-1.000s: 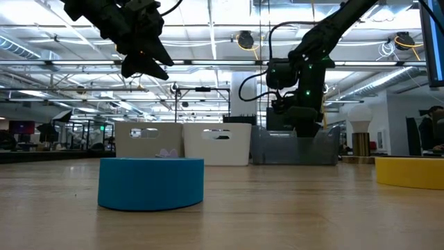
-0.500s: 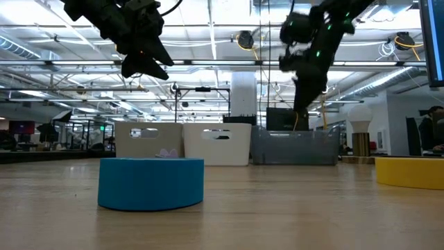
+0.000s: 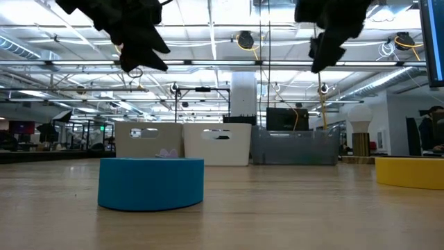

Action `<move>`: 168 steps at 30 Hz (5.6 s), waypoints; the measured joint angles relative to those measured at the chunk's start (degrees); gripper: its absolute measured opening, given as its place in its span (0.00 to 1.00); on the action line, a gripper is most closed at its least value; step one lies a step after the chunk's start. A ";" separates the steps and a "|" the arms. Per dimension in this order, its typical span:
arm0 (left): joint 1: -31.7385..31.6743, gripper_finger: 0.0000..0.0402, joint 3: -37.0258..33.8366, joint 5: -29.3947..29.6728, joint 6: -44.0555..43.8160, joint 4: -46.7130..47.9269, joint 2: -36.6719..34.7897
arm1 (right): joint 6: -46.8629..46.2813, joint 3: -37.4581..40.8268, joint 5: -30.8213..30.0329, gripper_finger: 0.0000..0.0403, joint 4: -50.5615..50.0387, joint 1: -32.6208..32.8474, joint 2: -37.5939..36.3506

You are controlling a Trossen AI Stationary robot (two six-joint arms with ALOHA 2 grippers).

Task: Pick and place Stapler, Stapler remover, tape
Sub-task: Put the yellow tape into the black bin

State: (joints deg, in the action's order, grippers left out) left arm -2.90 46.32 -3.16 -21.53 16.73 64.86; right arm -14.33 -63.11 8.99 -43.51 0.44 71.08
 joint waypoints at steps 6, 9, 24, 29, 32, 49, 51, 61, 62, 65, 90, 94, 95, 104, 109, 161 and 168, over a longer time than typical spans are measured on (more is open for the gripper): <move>4.10 0.50 -3.46 0.00 0.04 -7.94 -1.67 | -6.62 0.00 -2.99 0.42 -0.02 8.83 2.24; 5.82 0.50 -6.35 0.04 -0.18 -11.93 -3.53 | -9.11 0.00 -3.18 0.42 -0.10 11.83 4.25; 14.06 0.50 -22.46 5.68 -1.77 -19.89 -22.61 | -15.71 0.00 -2.98 0.42 -5.99 15.44 15.93; 16.05 0.50 -24.46 7.51 -1.38 -17.83 -28.42 | -18.08 0.00 -2.86 0.43 -7.10 15.86 16.67; 17.01 0.50 -25.31 9.04 -1.03 -16.06 -31.59 | -18.25 0.00 -2.81 0.43 -6.96 16.79 16.62; 18.40 0.50 -26.66 12.01 -1.45 -4.67 -42.37 | -22.53 8.01 1.71 0.43 3.13 17.83 16.62; 18.40 0.50 -26.66 12.71 -1.19 -4.30 -43.04 | -22.55 8.74 1.75 0.43 4.33 17.52 16.63; 18.36 0.50 -26.66 12.81 -1.01 -3.78 -44.02 | -21.18 12.99 1.80 0.43 10.11 17.08 16.62; 18.36 0.50 -26.66 12.81 -1.08 -3.73 -44.01 | -21.16 13.52 1.84 0.43 11.14 17.08 16.54; 18.36 0.50 -26.66 12.81 -1.47 -3.60 -44.00 | -22.09 15.13 1.84 0.43 14.38 17.12 16.65; 18.36 0.50 -26.66 13.75 -1.91 -3.32 -44.00 | -25.02 18.17 0.25 0.08 22.03 15.13 14.58; 18.36 0.50 -26.66 13.75 -1.89 -3.20 -43.99 | -25.38 16.58 1.65 0.08 24.12 12.40 9.62; 18.36 0.50 -26.66 13.75 -1.88 -3.14 -43.98 | -25.37 16.09 1.70 0.08 23.90 11.34 8.01; 18.36 0.50 -26.66 13.73 -1.47 -2.64 -43.93 | -22.45 14.97 1.52 0.08 34.87 -0.34 -7.47; 18.36 0.50 -26.66 13.73 -1.49 -2.69 -43.91 | -17.40 14.95 1.25 0.08 39.38 -7.75 -11.97; 18.36 0.50 -26.66 13.77 -1.69 -2.77 -43.89 | 22.88 14.95 -16.39 0.09 16.20 -30.04 6.57; 18.36 0.50 -26.66 13.77 -1.68 -2.77 -43.89 | 22.58 14.95 -16.39 0.09 16.26 -30.04 8.10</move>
State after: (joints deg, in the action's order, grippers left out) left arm 15.46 19.66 10.61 -23.21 13.95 20.97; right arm 8.25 -48.16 -7.40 -27.25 -29.61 79.17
